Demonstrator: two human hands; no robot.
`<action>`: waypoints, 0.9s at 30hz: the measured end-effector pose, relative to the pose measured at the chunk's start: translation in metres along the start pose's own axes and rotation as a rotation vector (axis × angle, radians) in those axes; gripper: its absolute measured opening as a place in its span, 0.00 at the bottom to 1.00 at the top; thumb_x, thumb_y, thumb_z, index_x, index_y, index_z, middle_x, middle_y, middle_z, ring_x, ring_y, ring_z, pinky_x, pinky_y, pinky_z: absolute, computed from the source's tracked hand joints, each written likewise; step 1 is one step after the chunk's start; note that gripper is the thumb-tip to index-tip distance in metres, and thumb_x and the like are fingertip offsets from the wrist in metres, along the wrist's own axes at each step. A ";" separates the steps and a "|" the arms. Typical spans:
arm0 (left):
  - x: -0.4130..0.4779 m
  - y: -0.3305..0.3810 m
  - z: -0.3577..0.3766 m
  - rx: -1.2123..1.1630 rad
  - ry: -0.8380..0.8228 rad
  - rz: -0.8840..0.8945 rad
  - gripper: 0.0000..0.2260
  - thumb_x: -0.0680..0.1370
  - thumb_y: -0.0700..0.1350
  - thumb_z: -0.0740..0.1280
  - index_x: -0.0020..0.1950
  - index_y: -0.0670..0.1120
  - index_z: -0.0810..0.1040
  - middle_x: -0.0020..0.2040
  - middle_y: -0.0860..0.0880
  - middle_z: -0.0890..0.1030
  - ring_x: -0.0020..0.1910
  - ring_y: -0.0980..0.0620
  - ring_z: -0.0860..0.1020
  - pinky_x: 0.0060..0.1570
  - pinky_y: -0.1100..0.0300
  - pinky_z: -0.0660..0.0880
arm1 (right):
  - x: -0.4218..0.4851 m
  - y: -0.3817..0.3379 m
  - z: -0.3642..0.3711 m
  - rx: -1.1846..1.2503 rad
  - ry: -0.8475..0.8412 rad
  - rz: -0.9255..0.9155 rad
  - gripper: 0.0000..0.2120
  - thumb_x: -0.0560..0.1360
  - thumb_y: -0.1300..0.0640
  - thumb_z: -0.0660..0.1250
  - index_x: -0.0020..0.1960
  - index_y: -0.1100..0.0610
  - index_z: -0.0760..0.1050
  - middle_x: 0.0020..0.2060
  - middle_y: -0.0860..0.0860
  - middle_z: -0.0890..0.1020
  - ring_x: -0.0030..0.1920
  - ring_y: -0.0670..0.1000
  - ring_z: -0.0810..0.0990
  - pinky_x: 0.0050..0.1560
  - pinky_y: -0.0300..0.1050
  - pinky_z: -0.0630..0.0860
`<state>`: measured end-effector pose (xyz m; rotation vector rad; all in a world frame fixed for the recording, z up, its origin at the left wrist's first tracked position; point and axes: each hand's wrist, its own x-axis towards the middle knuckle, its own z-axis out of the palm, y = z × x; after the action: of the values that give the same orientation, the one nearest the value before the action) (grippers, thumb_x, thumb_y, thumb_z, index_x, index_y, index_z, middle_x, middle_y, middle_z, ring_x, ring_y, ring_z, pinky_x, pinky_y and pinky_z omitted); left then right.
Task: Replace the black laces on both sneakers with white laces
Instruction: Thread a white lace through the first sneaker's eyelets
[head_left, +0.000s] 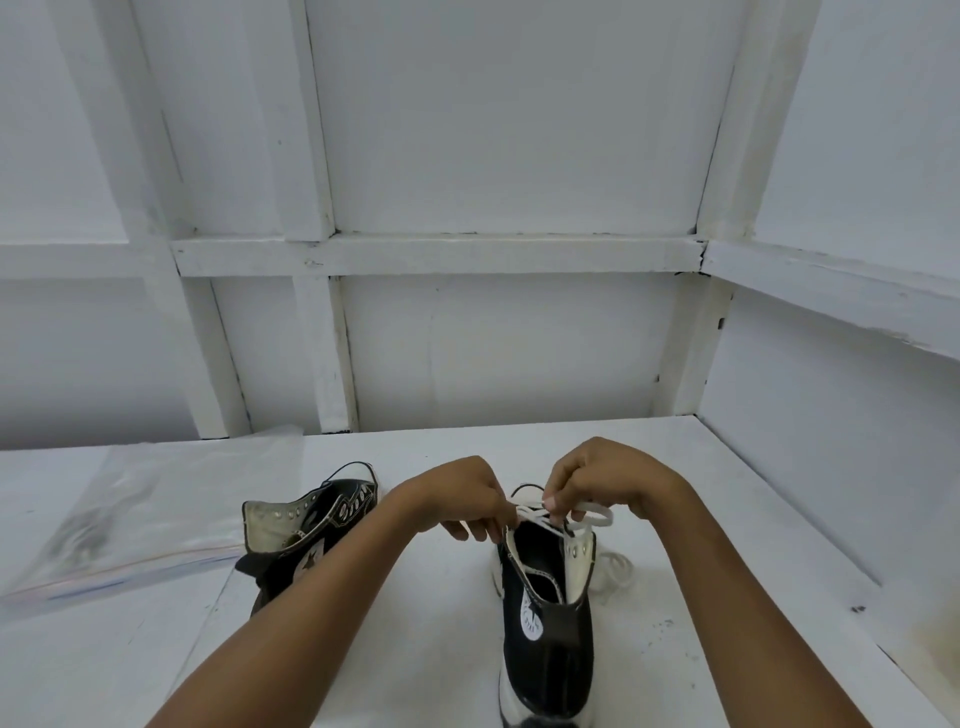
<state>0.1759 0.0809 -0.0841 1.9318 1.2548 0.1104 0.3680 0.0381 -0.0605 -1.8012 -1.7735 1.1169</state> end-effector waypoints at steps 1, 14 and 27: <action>-0.001 -0.001 0.000 -0.042 0.003 -0.009 0.06 0.76 0.43 0.70 0.43 0.42 0.84 0.32 0.53 0.82 0.34 0.56 0.79 0.33 0.65 0.75 | 0.001 -0.001 0.004 -0.025 0.008 0.012 0.04 0.68 0.66 0.72 0.40 0.60 0.85 0.34 0.50 0.86 0.34 0.45 0.81 0.38 0.37 0.75; -0.003 -0.015 0.002 -0.313 -0.017 -0.061 0.04 0.74 0.38 0.70 0.41 0.40 0.84 0.35 0.47 0.82 0.34 0.53 0.79 0.35 0.60 0.77 | 0.018 0.001 0.034 -0.153 0.023 0.081 0.07 0.67 0.63 0.72 0.40 0.68 0.83 0.29 0.52 0.80 0.32 0.50 0.75 0.35 0.42 0.69; -0.008 -0.025 0.005 -0.258 -0.028 -0.005 0.09 0.76 0.40 0.65 0.36 0.47 0.78 0.33 0.53 0.80 0.37 0.53 0.74 0.37 0.60 0.67 | 0.016 0.006 0.033 -0.119 -0.017 -0.017 0.06 0.73 0.56 0.72 0.38 0.57 0.82 0.30 0.51 0.80 0.33 0.49 0.75 0.37 0.43 0.70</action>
<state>0.1564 0.0762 -0.1018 1.7022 1.1659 0.2303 0.3457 0.0446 -0.0894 -1.8450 -1.8988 1.0433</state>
